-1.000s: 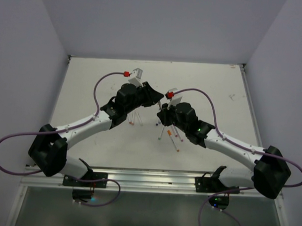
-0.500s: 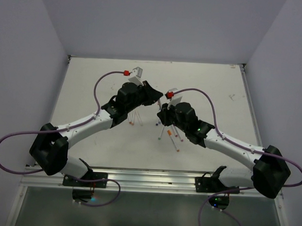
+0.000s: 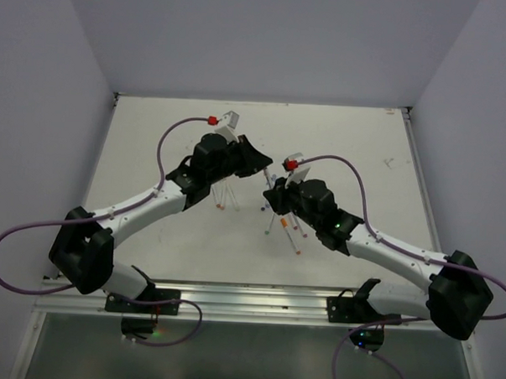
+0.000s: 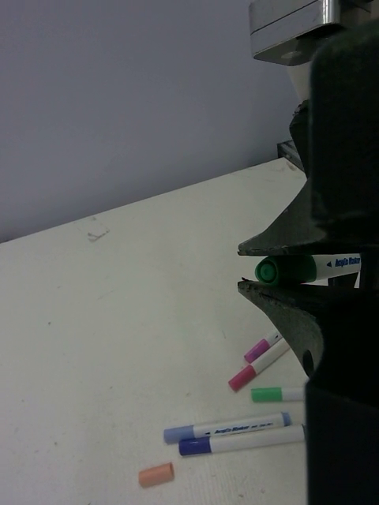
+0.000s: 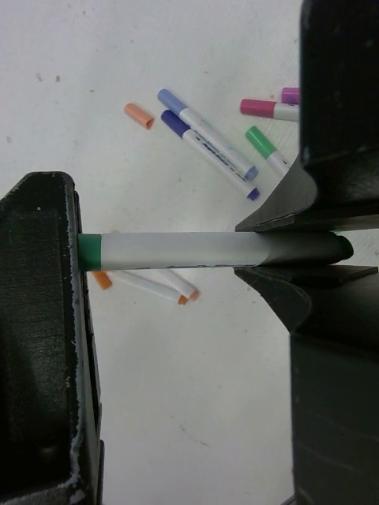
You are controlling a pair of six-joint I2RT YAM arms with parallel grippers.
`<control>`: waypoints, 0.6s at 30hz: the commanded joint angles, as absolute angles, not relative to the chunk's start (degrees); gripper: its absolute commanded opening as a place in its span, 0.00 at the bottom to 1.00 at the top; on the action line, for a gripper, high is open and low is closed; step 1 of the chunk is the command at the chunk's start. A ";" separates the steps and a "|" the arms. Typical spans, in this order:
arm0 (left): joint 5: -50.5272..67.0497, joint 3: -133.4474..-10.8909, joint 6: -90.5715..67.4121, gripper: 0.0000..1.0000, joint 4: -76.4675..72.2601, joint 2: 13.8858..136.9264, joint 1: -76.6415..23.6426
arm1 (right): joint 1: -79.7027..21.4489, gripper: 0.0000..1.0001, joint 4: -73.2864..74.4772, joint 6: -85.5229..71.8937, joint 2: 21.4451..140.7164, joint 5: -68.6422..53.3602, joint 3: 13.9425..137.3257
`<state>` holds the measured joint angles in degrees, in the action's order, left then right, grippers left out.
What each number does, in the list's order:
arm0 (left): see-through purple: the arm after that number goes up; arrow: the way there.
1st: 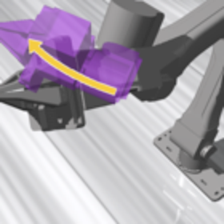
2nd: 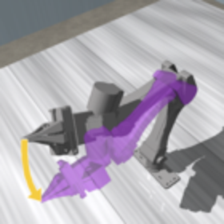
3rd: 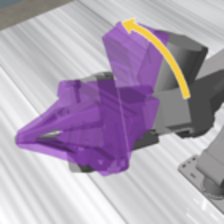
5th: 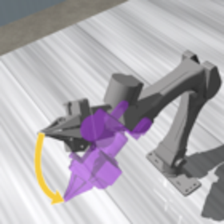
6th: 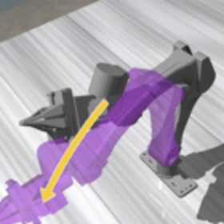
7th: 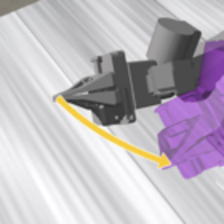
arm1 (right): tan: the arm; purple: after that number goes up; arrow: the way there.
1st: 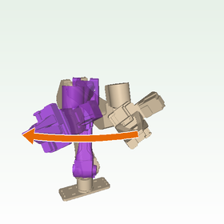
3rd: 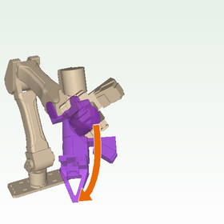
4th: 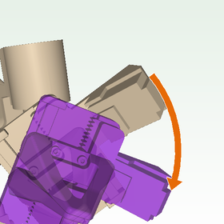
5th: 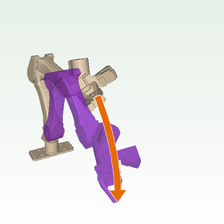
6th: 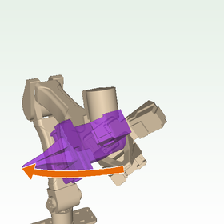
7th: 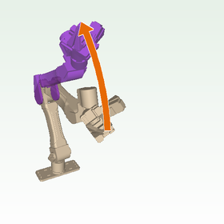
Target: Open the pen caps
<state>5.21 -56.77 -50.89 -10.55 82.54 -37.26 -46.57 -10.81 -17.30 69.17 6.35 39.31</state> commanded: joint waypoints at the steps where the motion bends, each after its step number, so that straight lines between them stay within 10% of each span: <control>1: -3.33 -64.41 -49.57 0.00 -16.17 78.93 -29.19 | -46.85 0.00 -5.54 -18.98 66.62 5.36 34.46; 18: -17.41 -78.30 -52.30 0.00 -17.58 82.61 -25.31 | -48.25 0.00 -8.44 -21.01 70.14 4.48 30.15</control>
